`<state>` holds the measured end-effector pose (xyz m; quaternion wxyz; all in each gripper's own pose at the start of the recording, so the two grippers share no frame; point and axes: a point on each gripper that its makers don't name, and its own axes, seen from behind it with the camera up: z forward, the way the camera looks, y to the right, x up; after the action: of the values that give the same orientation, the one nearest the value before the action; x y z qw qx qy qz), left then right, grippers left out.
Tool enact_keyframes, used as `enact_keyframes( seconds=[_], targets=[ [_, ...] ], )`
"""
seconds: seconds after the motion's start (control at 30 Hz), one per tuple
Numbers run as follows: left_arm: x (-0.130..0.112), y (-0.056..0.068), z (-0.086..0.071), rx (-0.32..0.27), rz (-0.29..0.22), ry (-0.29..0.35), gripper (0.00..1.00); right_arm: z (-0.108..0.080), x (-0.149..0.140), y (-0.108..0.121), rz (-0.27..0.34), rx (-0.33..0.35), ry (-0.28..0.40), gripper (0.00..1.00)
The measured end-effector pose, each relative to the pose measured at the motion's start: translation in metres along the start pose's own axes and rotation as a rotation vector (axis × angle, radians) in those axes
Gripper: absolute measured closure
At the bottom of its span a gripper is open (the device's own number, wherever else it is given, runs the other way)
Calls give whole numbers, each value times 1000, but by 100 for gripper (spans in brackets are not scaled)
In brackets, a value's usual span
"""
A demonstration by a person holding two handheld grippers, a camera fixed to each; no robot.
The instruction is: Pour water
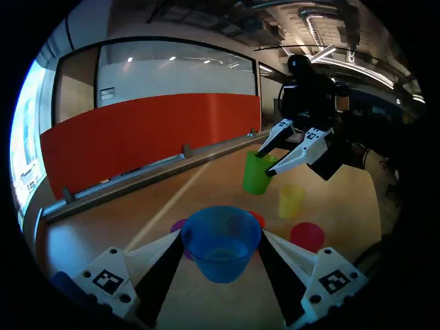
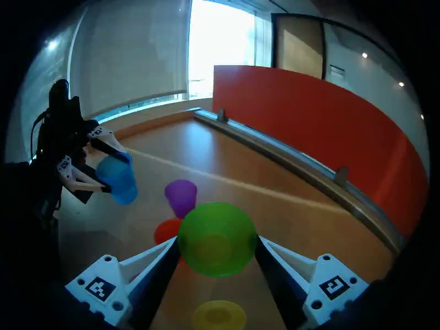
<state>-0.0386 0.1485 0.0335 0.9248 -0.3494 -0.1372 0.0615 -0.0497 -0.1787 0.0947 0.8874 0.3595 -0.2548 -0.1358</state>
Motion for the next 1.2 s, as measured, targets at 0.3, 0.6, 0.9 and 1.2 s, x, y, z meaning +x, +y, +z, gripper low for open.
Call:
enact_keyframes(
  seconds=[0.3,0.6,0.9,1.2],
  targets=[
    [5,1,-7,14,1,10,13,-18,16,-11,6,-6,92,6],
    [13,5,-13,17,3,26,13,-33,27,-23,10,-5,166,6],
    [19,10,-17,15,11,35,13,-47,39,-29,12,-20,240,6],
    [26,15,-19,13,14,50,13,-60,55,-36,18,-29,337,6]
  ],
)
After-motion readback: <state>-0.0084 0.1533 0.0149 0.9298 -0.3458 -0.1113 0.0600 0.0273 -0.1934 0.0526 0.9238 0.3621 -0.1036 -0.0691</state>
